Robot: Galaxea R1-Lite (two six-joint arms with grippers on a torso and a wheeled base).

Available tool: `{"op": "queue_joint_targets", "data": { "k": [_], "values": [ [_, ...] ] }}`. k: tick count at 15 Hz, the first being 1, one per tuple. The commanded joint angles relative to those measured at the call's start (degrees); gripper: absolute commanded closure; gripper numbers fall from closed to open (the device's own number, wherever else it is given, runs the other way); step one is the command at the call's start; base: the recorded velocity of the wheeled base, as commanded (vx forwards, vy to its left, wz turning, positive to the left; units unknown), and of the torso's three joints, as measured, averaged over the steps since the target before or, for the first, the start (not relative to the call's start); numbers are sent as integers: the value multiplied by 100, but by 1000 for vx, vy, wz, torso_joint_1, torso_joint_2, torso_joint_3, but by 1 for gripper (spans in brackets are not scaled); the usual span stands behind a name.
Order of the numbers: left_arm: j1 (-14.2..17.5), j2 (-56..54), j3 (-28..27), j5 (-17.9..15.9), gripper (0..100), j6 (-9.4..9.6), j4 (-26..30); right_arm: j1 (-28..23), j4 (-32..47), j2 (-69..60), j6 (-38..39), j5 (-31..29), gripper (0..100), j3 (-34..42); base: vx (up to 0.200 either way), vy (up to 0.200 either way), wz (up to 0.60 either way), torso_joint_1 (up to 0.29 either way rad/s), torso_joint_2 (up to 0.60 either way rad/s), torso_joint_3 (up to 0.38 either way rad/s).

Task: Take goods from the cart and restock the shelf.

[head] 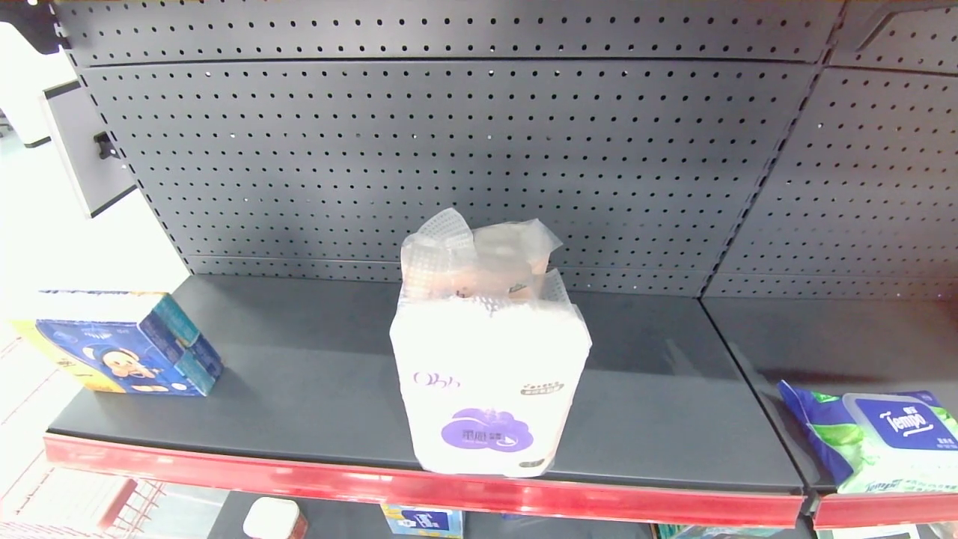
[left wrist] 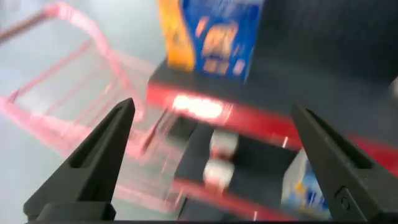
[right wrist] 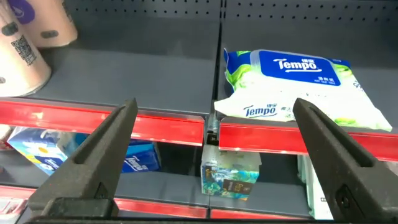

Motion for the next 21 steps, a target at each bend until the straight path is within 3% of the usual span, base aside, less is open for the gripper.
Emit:
{"op": "queue_joint_targets", "data": {
  "k": [1,2,3,4,5,7,9,11,12,16,18,20,21],
  "values": [
    [-6,-42,879,-1196,0,439,-543,2,2,-2,-2,2,0,2,0,0,0,0,0,0],
    [3,-50,887,-1661,0,571,-517,2,2,-2,-2,2,0,-6,0,0,0,0,0,0],
    [-6,-50,887,-1951,0,580,-394,2,2,-2,-2,2,0,-6,0,0,0,0,0,0],
    [-6,-42,887,-1995,0,510,-289,2,2,-2,-2,2,0,2,0,0,0,0,0,0],
    [-23,-15,879,-1969,0,369,-245,2,2,-2,-2,2,0,-6,0,0,0,0,0,0],
    [3,108,870,-1617,0,378,-245,2,2,-2,-2,2,0,-6,0,0,0,0,0,0],
    [-6,37,861,-1521,0,404,-236,2,2,-2,-2,2,0,-6,0,0,0,0,0,0],
    [-50,-42,879,-1802,0,905,-236,2,2,-2,-2,2,0,2,0,0,0,0,0,0],
    [-59,-42,879,-2022,0,958,-245,2,2,-2,-2,2,0,-6,0,0,0,0,0,0],
    [-59,-42,879,-2233,0,967,-236,2,2,-2,-2,2,0,-6,0,0,0,0,0,0],
    [-744,-7,879,-2241,0,949,-236,2,2,-2,-2,2,0,-6,0,0,0,0,0,0],
    [-744,-59,879,-2162,0,949,-236,2,2,-2,-2,2,0,-6,0,0,0,0,0,0],
    [-656,-393,879,-1916,0,896,-236,2,2,-2,7,2,0,2,0,0,0,0,0,0]
  ]
}}
